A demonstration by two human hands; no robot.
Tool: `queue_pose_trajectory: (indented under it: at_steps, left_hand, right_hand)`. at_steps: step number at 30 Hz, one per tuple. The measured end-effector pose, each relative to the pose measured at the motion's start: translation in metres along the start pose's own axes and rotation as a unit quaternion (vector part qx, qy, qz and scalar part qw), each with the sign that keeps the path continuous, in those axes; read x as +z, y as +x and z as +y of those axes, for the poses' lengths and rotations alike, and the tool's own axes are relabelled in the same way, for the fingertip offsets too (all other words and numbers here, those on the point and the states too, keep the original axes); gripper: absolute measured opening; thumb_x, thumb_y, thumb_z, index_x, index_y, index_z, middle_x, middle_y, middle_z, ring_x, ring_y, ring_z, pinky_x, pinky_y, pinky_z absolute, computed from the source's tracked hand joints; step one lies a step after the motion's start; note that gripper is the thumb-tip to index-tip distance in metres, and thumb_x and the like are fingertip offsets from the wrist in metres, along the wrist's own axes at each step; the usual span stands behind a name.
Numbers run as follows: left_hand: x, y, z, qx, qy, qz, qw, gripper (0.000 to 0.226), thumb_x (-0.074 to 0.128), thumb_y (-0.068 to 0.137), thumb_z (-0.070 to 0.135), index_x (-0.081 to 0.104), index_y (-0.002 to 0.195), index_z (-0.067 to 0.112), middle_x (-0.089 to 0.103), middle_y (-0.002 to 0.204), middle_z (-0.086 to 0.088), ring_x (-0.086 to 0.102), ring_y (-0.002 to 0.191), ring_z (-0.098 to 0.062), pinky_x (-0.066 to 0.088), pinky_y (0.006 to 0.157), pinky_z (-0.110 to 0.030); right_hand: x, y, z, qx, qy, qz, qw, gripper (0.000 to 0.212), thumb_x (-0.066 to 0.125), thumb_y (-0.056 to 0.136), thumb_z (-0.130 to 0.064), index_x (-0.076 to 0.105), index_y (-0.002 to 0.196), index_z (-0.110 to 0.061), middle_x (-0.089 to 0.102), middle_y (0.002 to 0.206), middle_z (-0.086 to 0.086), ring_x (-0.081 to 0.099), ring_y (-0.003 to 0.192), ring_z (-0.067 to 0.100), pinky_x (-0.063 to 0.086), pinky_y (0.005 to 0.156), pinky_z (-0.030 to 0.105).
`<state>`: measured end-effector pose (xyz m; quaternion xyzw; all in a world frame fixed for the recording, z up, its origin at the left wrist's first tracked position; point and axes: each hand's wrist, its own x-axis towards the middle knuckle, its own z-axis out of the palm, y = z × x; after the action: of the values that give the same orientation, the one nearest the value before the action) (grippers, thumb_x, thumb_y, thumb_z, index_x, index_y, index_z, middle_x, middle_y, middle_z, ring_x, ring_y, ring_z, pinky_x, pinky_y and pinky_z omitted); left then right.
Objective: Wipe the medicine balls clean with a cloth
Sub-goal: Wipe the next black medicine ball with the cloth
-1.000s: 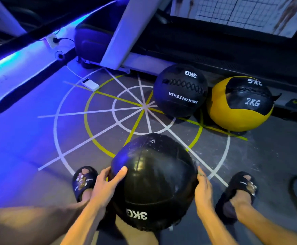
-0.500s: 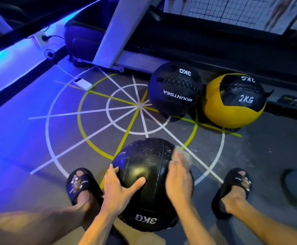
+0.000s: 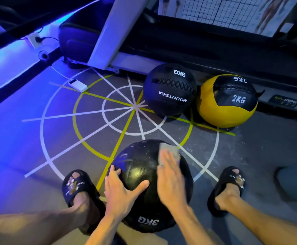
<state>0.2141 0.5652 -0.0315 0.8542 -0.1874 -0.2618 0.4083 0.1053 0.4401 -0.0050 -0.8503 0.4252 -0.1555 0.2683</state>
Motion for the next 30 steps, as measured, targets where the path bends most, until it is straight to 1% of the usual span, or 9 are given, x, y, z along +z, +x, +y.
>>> queue_pose_trajectory:
  at_steps: [4,7,9,12,14,16,19,26,30]
  left_hand:
    - [-0.006,0.004,0.001,-0.002,-0.020,-0.001,1.000,0.156,0.063,0.029,0.103,0.035,0.150,0.009,0.034,0.159,-0.001,0.030,0.148,-0.020,0.028,0.122,-0.046]
    - [-0.004,0.003,-0.001,-0.002,-0.011,0.006,1.000,0.154,0.060,0.027,0.105,0.038,0.147,0.011,0.031,0.161,-0.001,0.028,0.148,-0.020,0.026,0.121,-0.041]
    - [-0.003,0.003,-0.002,0.004,-0.011,0.005,1.000,0.153,0.060,0.028,0.104,0.038,0.147,0.010,0.030,0.162,-0.002,0.028,0.148,-0.020,0.026,0.121,-0.042]
    - [-0.002,0.008,0.001,0.005,-0.018,0.002,1.000,0.146,0.072,0.037,0.095,0.035,0.150,0.009,0.034,0.159,-0.001,0.028,0.149,-0.020,0.026,0.122,-0.045]
    - [-0.001,0.006,0.001,0.008,-0.011,0.001,1.000,0.138,0.077,0.043,0.085,0.034,0.150,0.009,0.034,0.159,-0.001,0.026,0.149,-0.020,0.025,0.122,-0.045]
    - [0.001,0.006,-0.001,0.012,0.002,0.001,1.000,0.137,0.074,0.044,0.083,0.032,0.151,0.008,0.032,0.161,-0.002,0.025,0.150,-0.022,0.024,0.123,-0.046]
    - [0.005,0.005,-0.003,0.009,0.012,-0.005,1.000,0.138,0.068,0.046,0.088,0.031,0.152,0.008,0.025,0.166,-0.003,0.017,0.155,-0.027,0.022,0.123,-0.055]
    - [0.019,-0.006,-0.005,0.035,0.030,-0.012,0.999,0.150,0.061,0.049,0.098,0.011,0.162,0.012,0.037,0.150,0.015,0.008,0.156,-0.025,0.013,0.125,-0.054]
    - [0.022,-0.007,-0.002,0.045,0.014,-0.008,0.999,0.126,0.069,0.059,0.080,0.022,0.157,0.015,0.020,0.155,0.021,0.001,0.157,-0.023,0.009,0.125,-0.058]
  right_hand:
    - [-0.007,0.009,0.023,-0.161,-0.054,-0.077,0.983,0.059,0.026,0.101,-0.026,0.030,0.158,-0.014,0.021,0.166,-0.002,0.013,0.155,0.009,0.009,0.126,0.033]
    - [-0.038,0.027,0.057,0.029,-0.034,-0.081,0.996,0.051,0.024,0.107,-0.021,0.036,0.157,-0.024,0.036,0.160,-0.002,0.035,0.147,0.017,0.029,0.120,0.043]
    - [-0.054,0.029,0.058,0.156,0.042,-0.035,0.986,0.043,0.028,0.110,-0.029,0.051,0.145,-0.026,0.061,0.140,0.000,0.061,0.120,0.029,0.045,0.105,0.048]
    - [-0.063,0.022,0.030,0.179,0.139,0.001,0.974,0.045,0.028,0.109,-0.036,0.055,0.143,-0.024,0.068,0.119,-0.005,0.067,0.094,0.017,0.050,0.093,0.028]
    - [-0.053,0.008,0.004,0.085,0.070,-0.036,0.993,0.052,0.018,0.109,-0.036,0.037,0.155,-0.022,0.054,0.142,-0.005,0.061,0.119,0.012,0.041,0.101,0.014]
    - [-0.030,-0.012,-0.016,-0.062,-0.037,-0.096,0.993,0.061,0.013,0.104,-0.035,0.021,0.160,-0.012,0.023,0.166,0.003,0.021,0.154,0.018,0.014,0.124,0.026]
    - [-0.007,-0.017,-0.011,-0.145,-0.131,-0.154,0.969,0.066,0.011,0.101,-0.039,0.007,0.162,-0.016,-0.007,0.170,-0.003,-0.014,0.154,0.010,-0.010,0.125,0.033]
    - [-0.004,0.062,-0.001,0.002,-0.179,-0.139,0.974,0.057,0.015,0.108,-0.033,0.012,0.162,-0.014,0.008,0.170,0.001,0.001,0.156,0.018,-0.005,0.126,0.039]
    - [0.010,0.011,-0.021,-0.149,-0.207,-0.135,0.957,0.066,0.012,0.099,-0.033,0.020,0.160,-0.010,0.014,0.168,0.002,0.008,0.156,0.023,-0.002,0.124,0.040]
